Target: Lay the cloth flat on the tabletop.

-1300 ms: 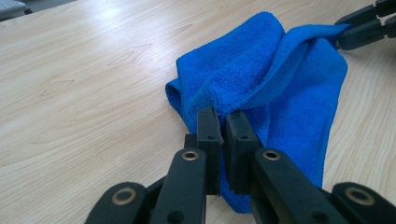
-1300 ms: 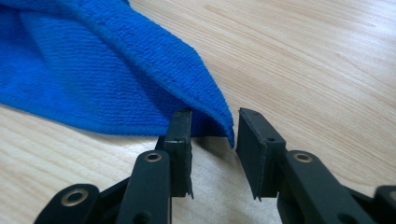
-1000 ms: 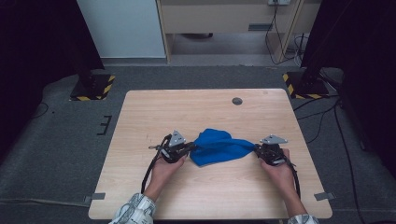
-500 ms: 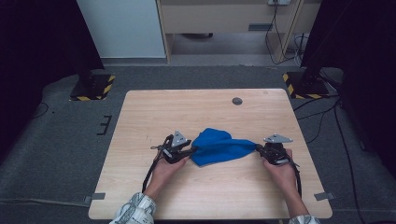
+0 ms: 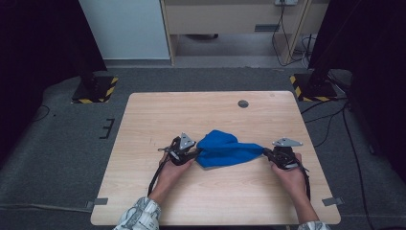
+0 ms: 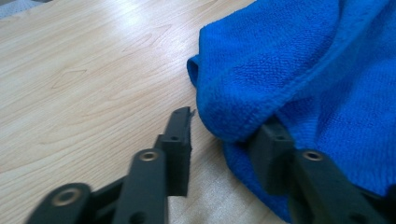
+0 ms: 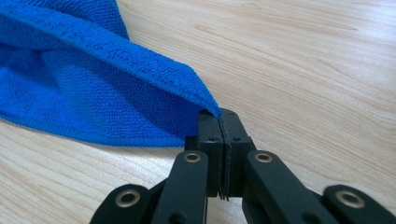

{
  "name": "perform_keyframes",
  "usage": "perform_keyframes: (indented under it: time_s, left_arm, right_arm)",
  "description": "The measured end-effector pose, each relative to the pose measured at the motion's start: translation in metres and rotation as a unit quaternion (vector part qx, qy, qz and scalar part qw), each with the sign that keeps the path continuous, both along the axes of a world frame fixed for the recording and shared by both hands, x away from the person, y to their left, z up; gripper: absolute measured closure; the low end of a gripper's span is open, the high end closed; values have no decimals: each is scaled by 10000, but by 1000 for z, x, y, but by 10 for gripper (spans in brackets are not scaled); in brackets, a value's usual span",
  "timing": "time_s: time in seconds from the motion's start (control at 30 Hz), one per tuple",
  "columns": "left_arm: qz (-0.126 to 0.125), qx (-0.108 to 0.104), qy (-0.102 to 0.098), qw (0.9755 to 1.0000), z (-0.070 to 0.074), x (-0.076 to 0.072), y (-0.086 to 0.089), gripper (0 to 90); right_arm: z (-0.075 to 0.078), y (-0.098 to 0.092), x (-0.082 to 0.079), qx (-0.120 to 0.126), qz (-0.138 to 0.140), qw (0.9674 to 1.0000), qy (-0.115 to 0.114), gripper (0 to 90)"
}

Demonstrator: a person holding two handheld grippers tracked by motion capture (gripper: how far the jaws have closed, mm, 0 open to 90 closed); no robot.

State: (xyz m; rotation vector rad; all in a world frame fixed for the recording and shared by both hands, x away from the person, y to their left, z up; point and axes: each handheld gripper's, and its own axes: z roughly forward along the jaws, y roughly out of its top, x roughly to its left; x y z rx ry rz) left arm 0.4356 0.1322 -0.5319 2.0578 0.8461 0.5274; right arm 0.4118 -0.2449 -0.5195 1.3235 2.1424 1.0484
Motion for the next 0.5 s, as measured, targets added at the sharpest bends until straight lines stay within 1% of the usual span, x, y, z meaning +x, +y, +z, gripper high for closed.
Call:
perform_keyframes:
  time_s: [0.1,0.2,0.3,0.4,0.5]
  left_arm:
    - [-54,-86,60,9999,1,1,1,735]
    - [-88,-140,47,9999,5,-1,2,826]
    - [-12,-283,-43,9996,12,-2,6,841]
    - [37,-379,-111,9992,17,-3,11,843]
    - [54,-422,-142,9990,20,-4,13,843]
  right_arm:
    - [1,-1,0,11,5,10000,-29,892]
    - [3,-1,-1,53,5,10000,-34,892]
    - [6,-3,-2,86,-2,9999,-79,893]
    - [11,-5,-3,162,-29,9997,-153,895]
    - [18,-5,-5,194,-18,9995,-251,896]
